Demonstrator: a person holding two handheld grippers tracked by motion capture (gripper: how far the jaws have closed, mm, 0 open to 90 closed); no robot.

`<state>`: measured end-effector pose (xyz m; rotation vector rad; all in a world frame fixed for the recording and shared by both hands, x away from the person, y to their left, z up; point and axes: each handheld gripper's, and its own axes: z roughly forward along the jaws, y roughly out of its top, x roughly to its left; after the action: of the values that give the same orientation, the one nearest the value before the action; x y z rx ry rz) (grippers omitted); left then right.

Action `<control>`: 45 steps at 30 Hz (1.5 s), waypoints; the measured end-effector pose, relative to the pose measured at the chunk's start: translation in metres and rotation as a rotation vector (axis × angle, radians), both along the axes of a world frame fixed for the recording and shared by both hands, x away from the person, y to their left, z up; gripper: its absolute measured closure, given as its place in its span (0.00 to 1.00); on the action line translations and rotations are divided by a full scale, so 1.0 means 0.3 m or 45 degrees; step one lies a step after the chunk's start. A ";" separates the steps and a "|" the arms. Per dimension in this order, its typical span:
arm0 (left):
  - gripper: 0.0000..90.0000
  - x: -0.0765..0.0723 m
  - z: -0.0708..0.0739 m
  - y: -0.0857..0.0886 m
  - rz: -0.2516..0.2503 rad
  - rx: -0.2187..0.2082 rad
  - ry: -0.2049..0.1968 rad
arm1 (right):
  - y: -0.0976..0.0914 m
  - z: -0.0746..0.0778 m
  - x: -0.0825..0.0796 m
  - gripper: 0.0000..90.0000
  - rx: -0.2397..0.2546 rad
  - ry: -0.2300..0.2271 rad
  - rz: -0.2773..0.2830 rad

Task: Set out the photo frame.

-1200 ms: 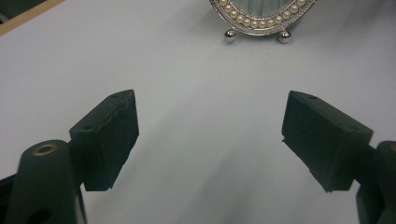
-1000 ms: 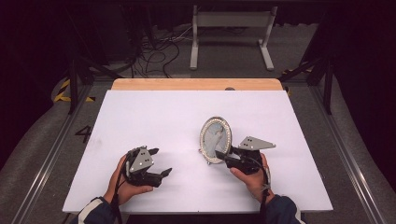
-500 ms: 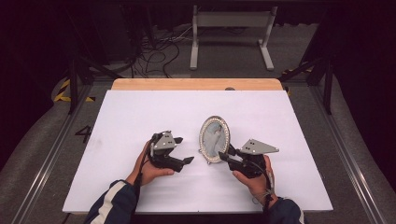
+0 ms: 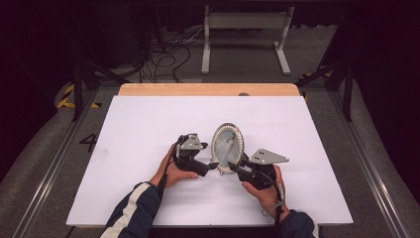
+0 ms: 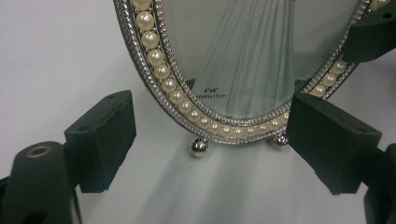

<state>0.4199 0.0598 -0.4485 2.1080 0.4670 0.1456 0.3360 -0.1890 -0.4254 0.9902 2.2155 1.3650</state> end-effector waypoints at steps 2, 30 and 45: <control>0.17 0.010 0.000 -0.010 -0.002 -0.014 0.012 | -0.002 0.000 0.001 0.81 0.013 0.009 0.001; 0.47 0.042 -0.001 -0.016 0.028 -0.016 0.066 | -0.022 0.005 0.019 0.83 0.026 0.042 0.041; 0.47 0.016 0.024 0.002 0.151 0.014 0.022 | -0.040 0.003 0.031 0.84 0.064 0.077 0.047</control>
<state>0.4246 0.0603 -0.4412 2.0938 0.6030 0.1991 0.3453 -0.2009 -0.4245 1.0259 2.2642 1.4312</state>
